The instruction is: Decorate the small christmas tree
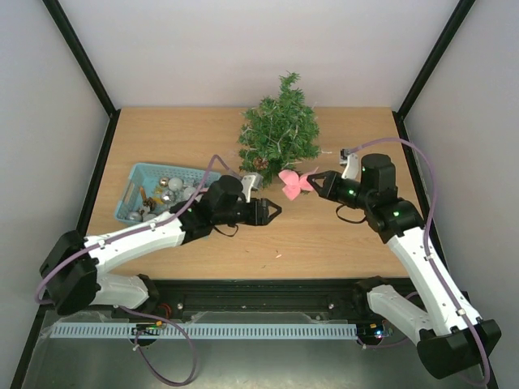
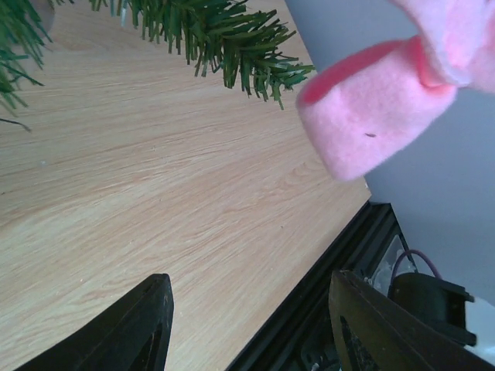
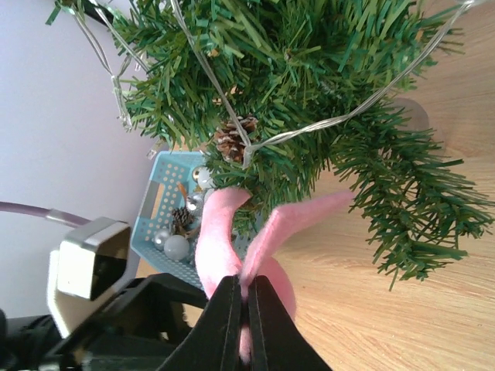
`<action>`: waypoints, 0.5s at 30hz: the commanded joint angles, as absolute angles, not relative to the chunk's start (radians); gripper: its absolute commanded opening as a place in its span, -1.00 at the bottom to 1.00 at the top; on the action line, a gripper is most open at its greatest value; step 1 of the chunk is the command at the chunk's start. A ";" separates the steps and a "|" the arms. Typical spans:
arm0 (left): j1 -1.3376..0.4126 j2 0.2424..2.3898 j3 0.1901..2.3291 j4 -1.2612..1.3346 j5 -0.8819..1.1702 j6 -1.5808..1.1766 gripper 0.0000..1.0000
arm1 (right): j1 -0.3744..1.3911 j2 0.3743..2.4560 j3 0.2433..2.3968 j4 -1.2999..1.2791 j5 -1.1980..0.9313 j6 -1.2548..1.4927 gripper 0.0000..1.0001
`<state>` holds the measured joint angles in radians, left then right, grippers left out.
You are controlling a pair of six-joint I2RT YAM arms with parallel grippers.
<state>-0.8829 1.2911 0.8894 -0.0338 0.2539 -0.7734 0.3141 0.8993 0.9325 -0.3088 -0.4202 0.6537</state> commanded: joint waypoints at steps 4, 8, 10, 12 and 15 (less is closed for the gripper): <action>-0.911 1.337 0.823 0.316 0.161 -0.805 0.16 | 0.310 0.908 0.906 -0.275 -0.485 0.640 -0.97; -0.913 1.352 0.791 0.464 0.176 -0.830 0.19 | 0.310 0.908 0.894 -0.266 -0.497 0.640 -0.97; -0.913 1.359 0.773 0.520 0.194 -0.848 0.20 | 0.310 0.905 0.885 -0.260 -0.500 0.645 -0.97; -0.917 1.365 0.756 0.567 0.200 -0.863 0.22 | 0.310 0.903 0.876 -0.254 -0.506 0.649 -0.97; -0.916 1.394 0.744 0.586 0.195 -0.875 0.21 | 0.311 0.899 0.860 -0.245 -0.510 0.652 -0.97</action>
